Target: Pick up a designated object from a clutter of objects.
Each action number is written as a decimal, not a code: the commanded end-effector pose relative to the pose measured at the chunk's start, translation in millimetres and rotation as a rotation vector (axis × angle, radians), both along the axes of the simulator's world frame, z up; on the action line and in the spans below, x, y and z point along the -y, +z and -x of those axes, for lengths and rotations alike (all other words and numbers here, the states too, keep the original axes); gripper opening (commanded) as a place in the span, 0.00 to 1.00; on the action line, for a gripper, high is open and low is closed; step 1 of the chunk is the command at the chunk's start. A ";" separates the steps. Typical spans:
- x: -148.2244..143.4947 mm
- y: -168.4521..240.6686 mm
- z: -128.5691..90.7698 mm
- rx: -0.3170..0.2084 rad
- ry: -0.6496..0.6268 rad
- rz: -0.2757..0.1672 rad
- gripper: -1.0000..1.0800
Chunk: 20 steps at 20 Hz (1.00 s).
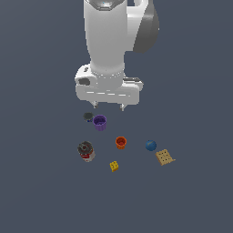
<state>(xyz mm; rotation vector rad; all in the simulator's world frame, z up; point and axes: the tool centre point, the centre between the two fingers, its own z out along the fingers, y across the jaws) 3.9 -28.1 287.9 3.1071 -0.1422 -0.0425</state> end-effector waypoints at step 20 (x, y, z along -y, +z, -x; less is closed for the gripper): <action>-45.4 -174.8 -26.5 0.031 -0.410 -0.020 0.96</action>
